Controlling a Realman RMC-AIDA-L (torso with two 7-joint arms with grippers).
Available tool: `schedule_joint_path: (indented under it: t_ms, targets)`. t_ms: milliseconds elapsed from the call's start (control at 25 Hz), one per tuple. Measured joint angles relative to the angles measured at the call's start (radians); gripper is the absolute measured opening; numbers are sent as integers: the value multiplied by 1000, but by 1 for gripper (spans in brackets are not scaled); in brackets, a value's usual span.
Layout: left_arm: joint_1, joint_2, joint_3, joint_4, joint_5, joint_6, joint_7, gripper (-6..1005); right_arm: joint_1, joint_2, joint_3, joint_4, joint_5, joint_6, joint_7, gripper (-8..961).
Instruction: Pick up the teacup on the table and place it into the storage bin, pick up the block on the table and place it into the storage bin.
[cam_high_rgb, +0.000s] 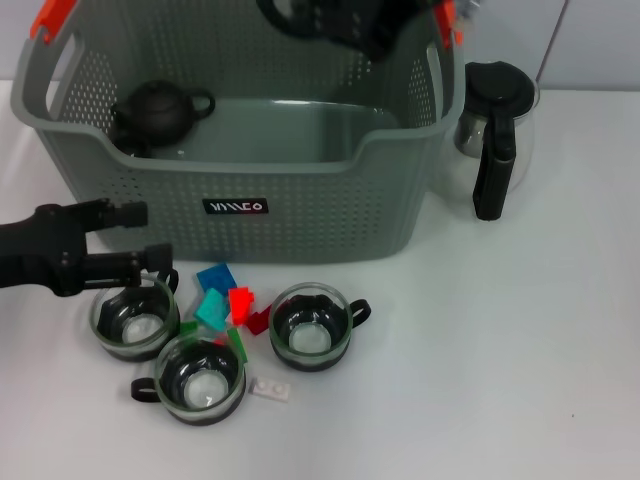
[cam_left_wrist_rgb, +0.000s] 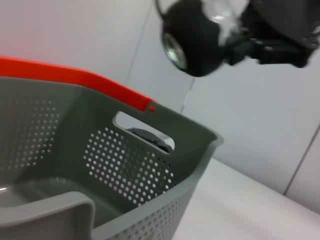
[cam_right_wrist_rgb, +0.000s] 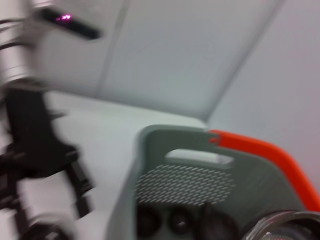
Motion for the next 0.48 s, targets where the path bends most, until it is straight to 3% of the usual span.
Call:
schedule_joint_path:
  t_ms: [200,280,320,480]
  targets:
    - [9,-8,-31,0,-2,3,0,875,86,-7,1,271,-6,193,11,56]
    - [10,-12,-36,0,-2,5,0,875,171,-19,9,473,-34,276,13,56]
    - [10,-14,-36,-3,-2,5,0,875,171,-19,9,473,-34,276,13,56]
    - [10,-17,-36,-13,4,1,0,875,283,-33,13,677,-95,363,63,56]
